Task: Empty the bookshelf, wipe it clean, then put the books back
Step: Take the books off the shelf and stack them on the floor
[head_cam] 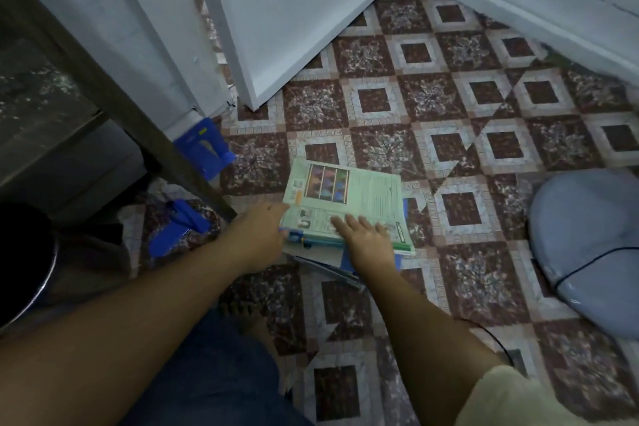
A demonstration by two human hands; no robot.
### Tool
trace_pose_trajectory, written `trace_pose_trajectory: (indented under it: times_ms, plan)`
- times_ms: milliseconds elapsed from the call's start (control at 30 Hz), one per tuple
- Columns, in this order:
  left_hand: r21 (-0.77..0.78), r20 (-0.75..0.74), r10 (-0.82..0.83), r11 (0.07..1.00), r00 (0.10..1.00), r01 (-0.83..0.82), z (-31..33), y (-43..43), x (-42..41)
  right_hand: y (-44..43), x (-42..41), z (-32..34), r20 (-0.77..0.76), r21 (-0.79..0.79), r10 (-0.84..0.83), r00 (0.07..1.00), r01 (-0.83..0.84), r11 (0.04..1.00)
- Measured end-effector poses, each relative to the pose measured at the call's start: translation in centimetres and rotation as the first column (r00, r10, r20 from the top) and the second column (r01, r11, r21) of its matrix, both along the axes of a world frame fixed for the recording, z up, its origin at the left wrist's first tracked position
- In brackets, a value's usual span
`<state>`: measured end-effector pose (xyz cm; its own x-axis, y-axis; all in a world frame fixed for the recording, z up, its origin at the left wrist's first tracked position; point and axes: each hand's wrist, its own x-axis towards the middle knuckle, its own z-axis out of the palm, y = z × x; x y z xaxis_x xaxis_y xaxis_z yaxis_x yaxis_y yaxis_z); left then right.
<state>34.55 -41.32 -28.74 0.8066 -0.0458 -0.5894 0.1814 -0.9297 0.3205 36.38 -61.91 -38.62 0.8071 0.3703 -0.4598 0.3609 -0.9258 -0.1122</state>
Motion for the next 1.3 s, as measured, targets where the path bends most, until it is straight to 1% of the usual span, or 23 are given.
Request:
trace_pose_trajectory:
  times_ms: [67, 167, 267, 333, 400, 433, 533, 767, 867, 933, 1033, 1100, 1200, 1300]
  plan:
    - [-0.005, 0.011, 0.006, 1.0, 1.0, -0.006, -0.1, 0.0, -0.3, -0.3, -1.5, -2.0, -0.074, -0.022, -0.014, 0.997, 0.013, 1.0]
    - [-0.006, 0.043, 0.025, 1.0, 0.999, -0.024, 0.1, 0.0, -0.8, -0.1, -2.8, -3.6, -0.042, -0.042, -0.011, 0.999, 0.009, 0.999]
    - [-0.008, 0.045, 0.038, 0.999, 0.998, -0.038, 0.5, 0.0, -1.0, 0.1, -2.3, -3.0, -0.057, -0.015, -0.024, 0.998, 0.023, 1.0]
    - [-0.007, 0.057, 0.034, 0.999, 0.998, -0.034, 0.8, 0.1, -1.2, 0.4, -1.5, -1.9, -0.111, -0.004, -0.035, 0.993, 0.034, 0.999]
    - [0.002, 0.086, 0.012, 1.0, 0.996, -0.012, 1.8, 0.3, -1.6, 1.0, -0.7, -0.4, -0.153, -0.011, -0.039, 0.988, 0.038, 0.999]
    - [0.006, 0.094, 0.001, 1.0, 0.996, -0.001, 2.3, 0.5, -1.8, 1.4, -0.5, 0.4, -0.146, -0.02, -0.033, 0.989, 0.031, 0.999]
    - [0.03, 0.114, -0.017, 0.999, 0.993, 0.014, 4.1, 1.3, -2.7, 2.8, -0.1, 3.6, -0.066, -0.001, -0.017, 0.998, 0.017, 1.0]
    - [0.255, 0.168, -0.113, 0.965, 0.979, 0.067, 10.1, 5.4, -7.1, 8.1, -1.0, 16.1, 0.066, 0.131, 0.117, 0.991, -0.125, 0.983]
    - [0.285, 0.268, -0.074, 0.959, 0.961, -0.006, 13.6, 7.8, -9.8, 11.0, -2.4, 22.0, 0.145, 0.152, 0.181, 0.973, -0.203, 0.967]
    - [0.274, 0.319, -0.034, 0.96, 0.947, -0.058, 15.4, 8.8, -11.2, 12.4, -3.5, 25.1, 0.17, 0.174, 0.198, 0.965, -0.227, 0.958]
    - [0.276, 0.406, 0.044, 0.946, 0.913, -0.169, 19.0, 12.1, -14.5, 16.2, -6.3, 29.8, 0.255, 0.209, 0.288, 0.923, -0.343, 0.916]
    - [0.249, 0.449, 0.12, 0.935, 0.886, -0.253, 20.8, 14.2, -16.5, 18.7, -7.9, 32.1, 0.312, 0.228, 0.341, 0.887, -0.419, 0.879]
    - [0.249, 0.499, 0.215, 0.892, 0.839, -0.377, 23.1, 18.1, -20.3, 23.2, -10.7, 34.7, 0.365, 0.224, 0.412, 0.835, -0.509, 0.831]
    - [0.261, 0.558, 0.285, 0.831, 0.779, -0.491, 24.9, 21.8, -24.1, 27.4, -12.9, 36.4, 0.381, 0.215, 0.467, 0.798, -0.567, 0.795]
